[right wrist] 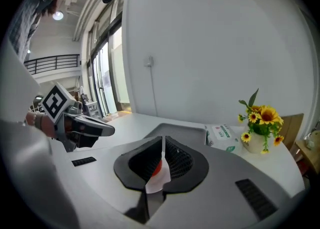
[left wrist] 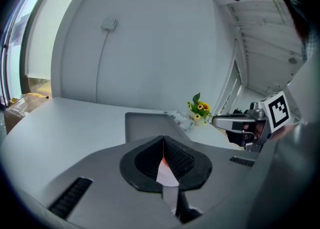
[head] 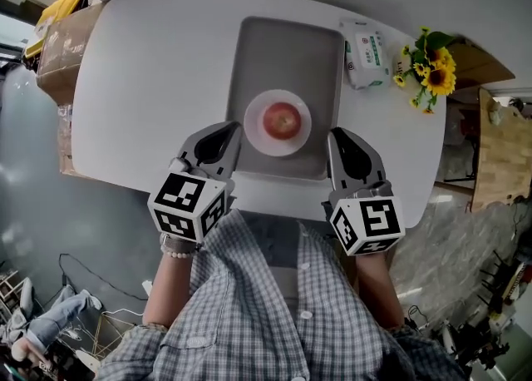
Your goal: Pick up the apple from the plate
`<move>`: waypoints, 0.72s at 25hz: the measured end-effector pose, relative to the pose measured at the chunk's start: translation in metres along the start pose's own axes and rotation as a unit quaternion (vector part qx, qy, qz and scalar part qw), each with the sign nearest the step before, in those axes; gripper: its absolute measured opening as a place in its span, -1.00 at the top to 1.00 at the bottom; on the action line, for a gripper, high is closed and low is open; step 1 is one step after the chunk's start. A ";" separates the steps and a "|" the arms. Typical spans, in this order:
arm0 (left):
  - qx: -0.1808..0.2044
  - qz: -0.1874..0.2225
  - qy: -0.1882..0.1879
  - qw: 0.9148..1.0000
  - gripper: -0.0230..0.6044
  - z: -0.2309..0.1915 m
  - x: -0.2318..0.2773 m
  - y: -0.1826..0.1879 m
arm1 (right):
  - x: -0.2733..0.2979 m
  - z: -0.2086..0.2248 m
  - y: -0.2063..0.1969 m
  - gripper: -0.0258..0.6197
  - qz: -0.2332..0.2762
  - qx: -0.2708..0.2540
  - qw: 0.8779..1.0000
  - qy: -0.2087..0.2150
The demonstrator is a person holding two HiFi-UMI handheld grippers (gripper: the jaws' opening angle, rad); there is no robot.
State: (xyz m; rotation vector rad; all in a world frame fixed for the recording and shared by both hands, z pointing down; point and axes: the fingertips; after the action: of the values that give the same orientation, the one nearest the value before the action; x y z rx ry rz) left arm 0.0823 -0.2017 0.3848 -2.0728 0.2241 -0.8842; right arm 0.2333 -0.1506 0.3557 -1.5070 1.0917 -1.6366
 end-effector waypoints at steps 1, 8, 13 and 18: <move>-0.003 -0.007 0.001 1.000 0.90 -0.004 0.004 -0.002 | 0.003 0.001 -0.004 0.82 -0.006 0.003 1.000 -0.002; -0.029 -0.072 -0.009 0.997 0.90 -0.019 0.028 -0.030 | 0.027 0.004 -0.042 0.82 -0.077 0.040 0.996 -0.009; -0.040 -0.116 -0.016 0.992 0.90 -0.025 0.042 -0.051 | 0.039 0.002 -0.073 0.82 -0.131 0.060 0.990 -0.007; -0.032 -0.155 -0.024 0.987 0.90 -0.026 0.053 -0.066 | 0.047 -0.002 -0.089 0.82 -0.160 0.068 0.985 -0.005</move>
State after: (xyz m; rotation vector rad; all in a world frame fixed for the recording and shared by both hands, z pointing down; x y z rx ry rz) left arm 0.0938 -0.2014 0.4722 -2.2233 -0.1009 -1.0211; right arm 0.2316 -0.1522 0.4565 -1.6603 0.7407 -1.8731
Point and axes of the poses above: the fingertips, and each gripper's own axes: x forward along the fingers, z to its right, y out of its top, and after that the axes turned 6 degrees about -x, right-handed
